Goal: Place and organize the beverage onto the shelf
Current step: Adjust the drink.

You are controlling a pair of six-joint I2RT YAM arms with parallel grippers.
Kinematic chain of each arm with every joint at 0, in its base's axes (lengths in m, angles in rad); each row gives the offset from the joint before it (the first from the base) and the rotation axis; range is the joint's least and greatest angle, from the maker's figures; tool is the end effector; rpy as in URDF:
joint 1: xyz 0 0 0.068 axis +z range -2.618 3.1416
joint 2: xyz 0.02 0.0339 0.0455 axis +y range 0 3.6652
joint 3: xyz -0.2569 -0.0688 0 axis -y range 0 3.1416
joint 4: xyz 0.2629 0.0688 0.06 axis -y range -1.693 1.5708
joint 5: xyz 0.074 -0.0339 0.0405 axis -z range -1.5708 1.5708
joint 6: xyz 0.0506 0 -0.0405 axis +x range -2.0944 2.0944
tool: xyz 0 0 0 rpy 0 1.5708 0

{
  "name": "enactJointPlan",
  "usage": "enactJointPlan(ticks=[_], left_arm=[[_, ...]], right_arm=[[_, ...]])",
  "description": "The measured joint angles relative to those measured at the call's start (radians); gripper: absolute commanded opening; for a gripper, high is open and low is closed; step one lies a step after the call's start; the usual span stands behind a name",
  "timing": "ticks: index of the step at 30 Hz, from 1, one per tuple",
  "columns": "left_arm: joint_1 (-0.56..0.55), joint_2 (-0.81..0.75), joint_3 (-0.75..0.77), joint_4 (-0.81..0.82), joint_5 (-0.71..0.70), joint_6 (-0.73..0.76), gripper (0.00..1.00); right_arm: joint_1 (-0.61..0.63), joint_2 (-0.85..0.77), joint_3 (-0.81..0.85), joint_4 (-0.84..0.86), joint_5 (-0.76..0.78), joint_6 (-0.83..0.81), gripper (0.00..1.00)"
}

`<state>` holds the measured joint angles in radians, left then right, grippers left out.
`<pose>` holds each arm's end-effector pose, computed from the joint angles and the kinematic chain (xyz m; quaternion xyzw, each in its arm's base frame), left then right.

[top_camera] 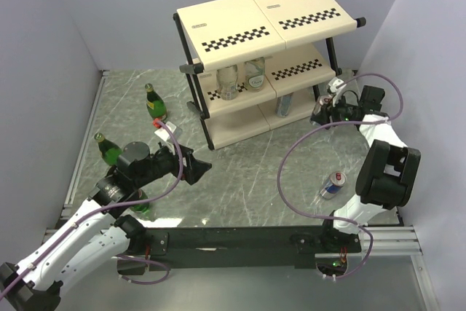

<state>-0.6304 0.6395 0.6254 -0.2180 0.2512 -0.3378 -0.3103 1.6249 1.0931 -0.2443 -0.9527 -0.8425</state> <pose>0.1520 -0.1265 0.2948 0.1903 0.7584 -0.3735 0.4991 0.3598 -0.0721 0.2160 -0.3867 0.7439 0.1671 0.5188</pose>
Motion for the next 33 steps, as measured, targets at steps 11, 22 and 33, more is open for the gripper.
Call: enactJointPlan(ticks=[11,22,33], left_arm=[[0.006,0.01,0.0,0.014,0.003,0.0,1.0],[0.019,0.02,-0.001,0.019,0.014,0.0,0.99],[0.021,0.019,-0.001,0.018,0.014,0.0,1.0]], right_arm=[[0.06,0.094,0.021,0.119,0.053,0.114,0.03],[0.098,0.145,0.049,0.235,0.098,0.206,0.03],[0.132,0.166,0.085,0.274,0.105,0.226,0.03]])
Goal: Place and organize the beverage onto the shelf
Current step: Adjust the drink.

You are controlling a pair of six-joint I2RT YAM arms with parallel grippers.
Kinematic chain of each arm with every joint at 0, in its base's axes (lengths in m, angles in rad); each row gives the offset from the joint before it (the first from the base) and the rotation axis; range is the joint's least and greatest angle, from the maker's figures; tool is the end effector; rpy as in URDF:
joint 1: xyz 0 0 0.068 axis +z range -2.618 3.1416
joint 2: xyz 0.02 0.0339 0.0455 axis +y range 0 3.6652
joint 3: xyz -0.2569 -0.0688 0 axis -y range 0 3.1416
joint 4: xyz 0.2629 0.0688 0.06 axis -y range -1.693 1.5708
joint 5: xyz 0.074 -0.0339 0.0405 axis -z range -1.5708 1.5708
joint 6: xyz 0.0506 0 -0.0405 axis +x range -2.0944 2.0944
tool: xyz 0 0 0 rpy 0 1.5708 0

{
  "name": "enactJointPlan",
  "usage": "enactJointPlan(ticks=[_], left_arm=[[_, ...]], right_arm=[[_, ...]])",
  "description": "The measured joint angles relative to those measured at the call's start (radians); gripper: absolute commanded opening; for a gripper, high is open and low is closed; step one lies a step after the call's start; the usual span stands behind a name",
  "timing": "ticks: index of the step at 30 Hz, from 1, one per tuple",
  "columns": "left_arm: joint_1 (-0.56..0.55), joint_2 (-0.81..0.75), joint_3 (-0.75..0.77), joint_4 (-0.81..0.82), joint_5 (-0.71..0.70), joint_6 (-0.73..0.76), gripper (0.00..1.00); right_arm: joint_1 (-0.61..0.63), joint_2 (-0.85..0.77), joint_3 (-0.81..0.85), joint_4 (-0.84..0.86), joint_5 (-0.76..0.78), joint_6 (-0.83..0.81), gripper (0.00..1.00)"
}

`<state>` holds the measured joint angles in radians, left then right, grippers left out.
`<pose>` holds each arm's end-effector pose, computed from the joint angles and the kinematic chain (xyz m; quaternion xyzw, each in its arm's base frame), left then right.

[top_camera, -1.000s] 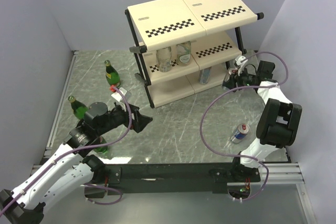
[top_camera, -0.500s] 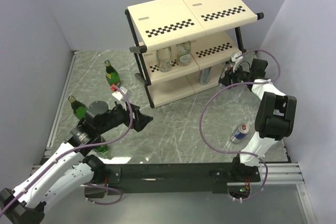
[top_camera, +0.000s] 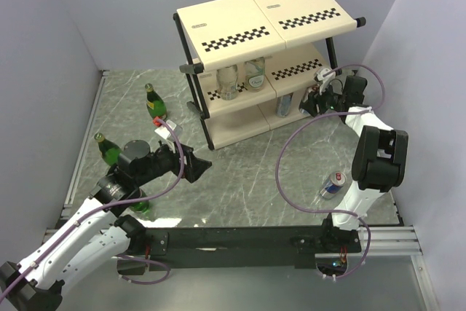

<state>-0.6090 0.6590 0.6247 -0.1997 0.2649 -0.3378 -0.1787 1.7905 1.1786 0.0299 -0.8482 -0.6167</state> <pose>0.1574 -0.1260 0.2933 0.1863 0.7597 -0.3723 0.4995 0.4156 -0.0365 0.2032 -0.3649 0.7407 0.1665 0.5390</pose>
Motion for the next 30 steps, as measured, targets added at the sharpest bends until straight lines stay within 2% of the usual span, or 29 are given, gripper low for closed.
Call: enactJointPlan(ticks=[24,30], left_arm=[[0.004,0.0,0.0,0.003,0.004,0.0,1.0],[0.004,0.0,-0.027,0.075,0.031,-0.008,0.99]], right_arm=[[0.004,0.006,0.002,-0.051,0.044,-0.107,0.07],[0.004,0.005,0.002,-0.079,0.05,-0.122,0.06]])
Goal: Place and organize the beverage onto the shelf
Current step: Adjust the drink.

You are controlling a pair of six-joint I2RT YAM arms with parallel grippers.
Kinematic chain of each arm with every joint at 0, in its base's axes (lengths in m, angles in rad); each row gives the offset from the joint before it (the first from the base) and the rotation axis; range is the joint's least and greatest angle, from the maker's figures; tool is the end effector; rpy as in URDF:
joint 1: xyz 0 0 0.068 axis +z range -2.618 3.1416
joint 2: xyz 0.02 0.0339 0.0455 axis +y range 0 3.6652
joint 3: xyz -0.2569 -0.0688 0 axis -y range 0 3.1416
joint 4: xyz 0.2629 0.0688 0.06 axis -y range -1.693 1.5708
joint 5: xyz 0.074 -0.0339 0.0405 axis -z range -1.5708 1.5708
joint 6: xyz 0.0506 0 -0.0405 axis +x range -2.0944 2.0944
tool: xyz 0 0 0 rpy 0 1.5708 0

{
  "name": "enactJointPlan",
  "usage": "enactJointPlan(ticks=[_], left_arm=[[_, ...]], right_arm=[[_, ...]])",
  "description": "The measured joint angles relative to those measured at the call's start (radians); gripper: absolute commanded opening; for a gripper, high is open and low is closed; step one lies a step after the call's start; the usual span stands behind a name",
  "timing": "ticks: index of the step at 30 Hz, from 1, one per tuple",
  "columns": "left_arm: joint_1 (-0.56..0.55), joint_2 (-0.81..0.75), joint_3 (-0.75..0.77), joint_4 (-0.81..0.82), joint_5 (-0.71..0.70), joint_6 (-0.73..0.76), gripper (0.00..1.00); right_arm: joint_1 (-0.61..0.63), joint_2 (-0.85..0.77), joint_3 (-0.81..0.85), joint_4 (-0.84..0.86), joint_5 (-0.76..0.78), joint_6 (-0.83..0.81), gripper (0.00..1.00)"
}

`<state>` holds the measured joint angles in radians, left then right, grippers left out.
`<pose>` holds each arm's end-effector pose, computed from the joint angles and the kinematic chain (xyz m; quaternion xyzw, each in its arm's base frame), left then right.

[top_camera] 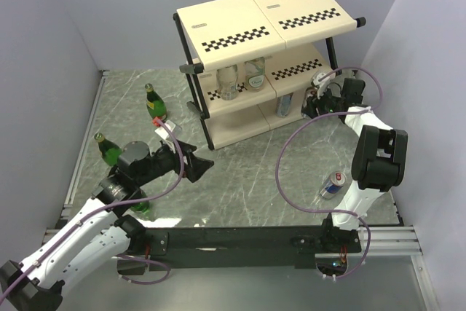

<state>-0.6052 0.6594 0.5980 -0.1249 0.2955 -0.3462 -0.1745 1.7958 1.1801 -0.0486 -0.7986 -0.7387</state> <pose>0.1588 -0.1278 0.2920 0.1915 0.7429 -0.3899 0.5093 0.4127 -0.0359 0.1937 -0.3941 0.7482 0.1358 0.5162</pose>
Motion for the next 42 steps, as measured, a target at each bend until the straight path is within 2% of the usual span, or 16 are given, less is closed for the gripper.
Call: enactJointPlan(ticks=[8,13,16,24,29,36,42], left_arm=[[-0.025,0.077,-0.048,0.21,0.041,-0.07,0.95],[-0.185,0.172,-0.051,0.318,-0.032,-0.061,0.95],[-0.262,0.283,-0.05,0.425,-0.079,-0.047,0.95],[-0.281,0.588,-0.03,0.637,-0.125,-0.006,0.94],[-0.285,0.714,0.002,0.759,-0.124,0.017,0.94],[-0.301,0.833,0.063,0.873,-0.126,0.057,0.95],[-0.316,0.904,0.114,0.912,-0.138,0.073,0.97]], right_arm=[[0.002,0.0,0.001,-0.146,-0.002,-0.057,0.05],[0.002,-0.031,0.009,-0.276,-0.01,-0.117,0.04],[0.002,-0.058,0.009,-0.328,-0.016,-0.135,0.04],[0.005,-0.138,-0.013,-0.428,-0.071,-0.168,0.04],[0.02,-0.185,-0.05,-0.5,-0.087,-0.175,0.03],[0.113,-0.298,-0.079,-0.544,-0.078,-0.104,0.02],[0.219,-0.404,-0.123,-0.523,-0.035,0.062,0.03]])
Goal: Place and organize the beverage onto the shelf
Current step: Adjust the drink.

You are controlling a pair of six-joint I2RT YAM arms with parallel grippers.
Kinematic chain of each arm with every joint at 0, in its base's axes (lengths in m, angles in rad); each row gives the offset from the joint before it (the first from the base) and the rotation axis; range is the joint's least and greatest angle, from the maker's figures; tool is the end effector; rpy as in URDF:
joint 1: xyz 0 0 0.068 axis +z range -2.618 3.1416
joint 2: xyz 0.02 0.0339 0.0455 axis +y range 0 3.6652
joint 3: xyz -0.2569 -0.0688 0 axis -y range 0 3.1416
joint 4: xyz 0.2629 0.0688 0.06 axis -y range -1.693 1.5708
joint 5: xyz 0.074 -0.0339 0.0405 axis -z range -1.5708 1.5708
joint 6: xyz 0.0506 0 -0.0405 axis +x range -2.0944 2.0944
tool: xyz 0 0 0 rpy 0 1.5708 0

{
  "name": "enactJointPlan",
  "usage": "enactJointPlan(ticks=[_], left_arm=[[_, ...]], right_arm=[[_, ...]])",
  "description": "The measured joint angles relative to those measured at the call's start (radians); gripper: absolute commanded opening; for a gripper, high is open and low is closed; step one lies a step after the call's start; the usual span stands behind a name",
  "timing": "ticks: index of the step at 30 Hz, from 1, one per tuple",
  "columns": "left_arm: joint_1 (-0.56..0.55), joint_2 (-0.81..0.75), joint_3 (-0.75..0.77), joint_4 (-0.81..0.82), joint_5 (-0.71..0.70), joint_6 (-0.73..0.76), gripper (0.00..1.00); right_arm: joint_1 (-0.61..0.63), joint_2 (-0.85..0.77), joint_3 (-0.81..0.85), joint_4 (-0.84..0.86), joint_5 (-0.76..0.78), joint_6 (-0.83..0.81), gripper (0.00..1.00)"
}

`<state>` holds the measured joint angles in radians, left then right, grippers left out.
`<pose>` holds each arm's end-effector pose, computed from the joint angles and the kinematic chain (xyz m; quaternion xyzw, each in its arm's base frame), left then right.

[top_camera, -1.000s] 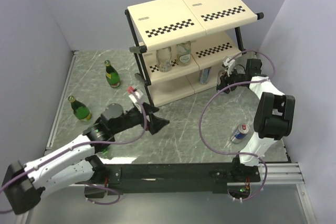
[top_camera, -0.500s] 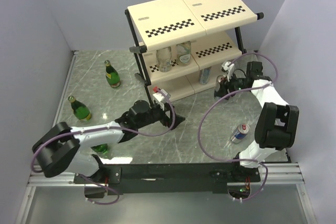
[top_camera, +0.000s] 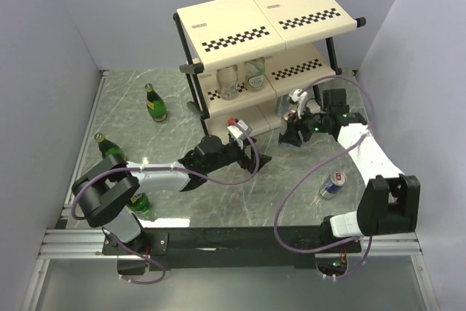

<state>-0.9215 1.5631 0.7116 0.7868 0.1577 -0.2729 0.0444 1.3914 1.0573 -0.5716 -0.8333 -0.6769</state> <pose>0.2114 -0.2916 0.2041 0.2828 0.6723 -0.4309 0.5314 0.3069 0.0511 0.2517 -0.4286 0.7621 0.2707 0.4027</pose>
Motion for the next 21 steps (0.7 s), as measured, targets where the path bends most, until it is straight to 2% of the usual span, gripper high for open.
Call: enactJointPlan(ticks=[8,12,15,21], left_arm=[[-0.065,0.054,0.061,0.003,-0.077,0.028,0.98],[-0.087,0.092,0.103,0.0,-0.115,0.043,0.97],[-0.094,0.107,0.12,-0.003,-0.136,0.048,0.95],[-0.1,0.121,0.124,-0.007,-0.195,0.052,0.85]], right_arm=[[0.143,-0.134,-0.116,0.097,0.127,0.282,0.04],[0.198,-0.164,-0.12,0.126,0.167,0.402,0.05],[0.208,-0.165,-0.12,0.13,0.161,0.466,0.06],[0.208,-0.165,-0.12,0.129,0.14,0.538,0.08]])
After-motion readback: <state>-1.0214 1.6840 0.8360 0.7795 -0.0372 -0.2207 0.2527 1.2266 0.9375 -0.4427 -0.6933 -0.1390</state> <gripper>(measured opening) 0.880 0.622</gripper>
